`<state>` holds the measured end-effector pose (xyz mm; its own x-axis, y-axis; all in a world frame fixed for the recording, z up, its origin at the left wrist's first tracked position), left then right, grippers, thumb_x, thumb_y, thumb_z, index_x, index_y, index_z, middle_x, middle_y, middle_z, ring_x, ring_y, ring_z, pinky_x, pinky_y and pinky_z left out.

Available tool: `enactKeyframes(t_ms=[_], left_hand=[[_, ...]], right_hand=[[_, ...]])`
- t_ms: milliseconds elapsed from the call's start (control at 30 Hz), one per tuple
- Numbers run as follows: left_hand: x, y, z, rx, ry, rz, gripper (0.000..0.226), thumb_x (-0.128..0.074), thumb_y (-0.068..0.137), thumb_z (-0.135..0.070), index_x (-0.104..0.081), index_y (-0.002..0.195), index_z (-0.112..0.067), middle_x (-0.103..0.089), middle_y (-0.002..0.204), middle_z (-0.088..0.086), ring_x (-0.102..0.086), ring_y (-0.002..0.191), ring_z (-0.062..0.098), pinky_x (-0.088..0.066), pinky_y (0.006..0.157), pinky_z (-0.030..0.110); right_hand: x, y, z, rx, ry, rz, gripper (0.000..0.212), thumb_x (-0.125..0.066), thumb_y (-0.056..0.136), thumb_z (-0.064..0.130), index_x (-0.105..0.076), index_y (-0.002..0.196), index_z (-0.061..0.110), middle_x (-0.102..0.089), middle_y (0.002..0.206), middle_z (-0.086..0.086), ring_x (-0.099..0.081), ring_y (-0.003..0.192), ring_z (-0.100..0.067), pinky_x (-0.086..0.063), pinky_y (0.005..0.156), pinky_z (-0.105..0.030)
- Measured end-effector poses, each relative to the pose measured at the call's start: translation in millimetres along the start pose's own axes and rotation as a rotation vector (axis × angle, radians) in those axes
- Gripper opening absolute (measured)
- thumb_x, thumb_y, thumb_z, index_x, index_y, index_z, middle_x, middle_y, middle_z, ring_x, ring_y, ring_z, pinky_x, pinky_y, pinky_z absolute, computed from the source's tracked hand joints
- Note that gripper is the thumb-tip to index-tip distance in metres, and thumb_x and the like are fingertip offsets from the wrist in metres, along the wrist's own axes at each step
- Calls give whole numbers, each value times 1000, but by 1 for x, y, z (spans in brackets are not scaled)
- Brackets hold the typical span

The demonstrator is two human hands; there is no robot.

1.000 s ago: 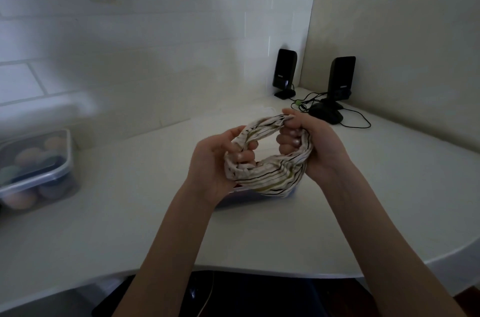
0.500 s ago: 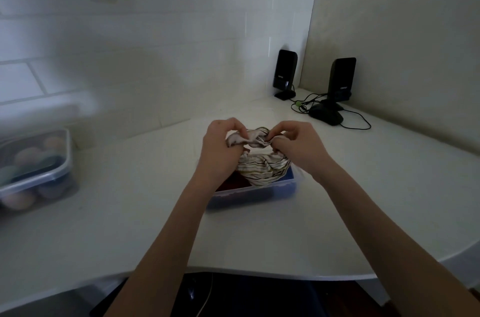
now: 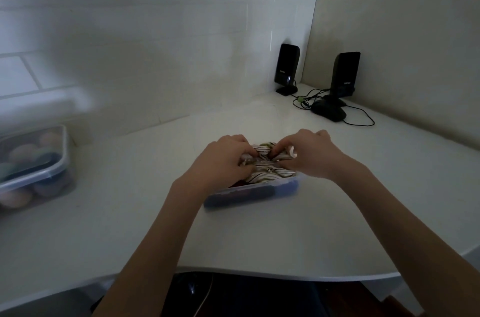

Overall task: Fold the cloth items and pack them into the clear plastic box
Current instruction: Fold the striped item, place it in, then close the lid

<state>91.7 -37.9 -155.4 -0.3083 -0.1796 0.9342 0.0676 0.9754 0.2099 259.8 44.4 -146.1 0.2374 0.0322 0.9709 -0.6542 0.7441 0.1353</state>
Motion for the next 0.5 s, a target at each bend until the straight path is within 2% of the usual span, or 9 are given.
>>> enactKeyframes(t_ms=[67, 167, 333, 500], left_hand=[[2, 0, -3, 9, 58, 59, 38, -63, 79, -39, -64, 114, -25, -56, 115, -3, -52, 102, 19, -46, 87, 37], [4, 1, -6, -16, 155, 85, 46, -64, 77, -40, -60, 120, -27, -53, 120, -2, -48, 107, 21, -40, 88, 36], [1, -1, -8, -188, 251, -23, 41, -61, 78, -42, -62, 115, -23, -43, 125, -5, -35, 110, 15, -39, 92, 31], [-1, 3, -7, -181, 188, 82, 40, -63, 80, -35, -63, 116, -19, -51, 125, -5, -46, 111, 13, -41, 92, 26]], right_hand=[[3, 0, 2, 15, -98, 70, 29, -62, 84, 39, -62, 112, 42, -60, 108, 9, -44, 108, -17, -28, 87, -39], [7, -1, 6, 35, -206, 111, 39, -63, 80, 42, -60, 118, 37, -53, 122, 1, -38, 114, -22, -28, 88, -41], [13, -1, 13, 104, -356, 154, 41, -61, 77, 48, -63, 113, 28, -50, 125, 2, -37, 111, -22, -28, 83, -39], [16, -2, 12, 107, -373, 189, 43, -61, 78, 45, -55, 118, 32, -55, 121, 5, -41, 113, -21, -29, 88, -41]])
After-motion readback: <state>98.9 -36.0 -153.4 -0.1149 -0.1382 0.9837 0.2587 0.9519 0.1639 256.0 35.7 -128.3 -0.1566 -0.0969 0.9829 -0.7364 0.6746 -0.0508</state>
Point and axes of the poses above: each hand's wrist, its own y-axis towards the middle knuckle, its own x-axis out of the back of the hand, z = x × y, the point moved 1 cm from there along y, towards the middle knuckle
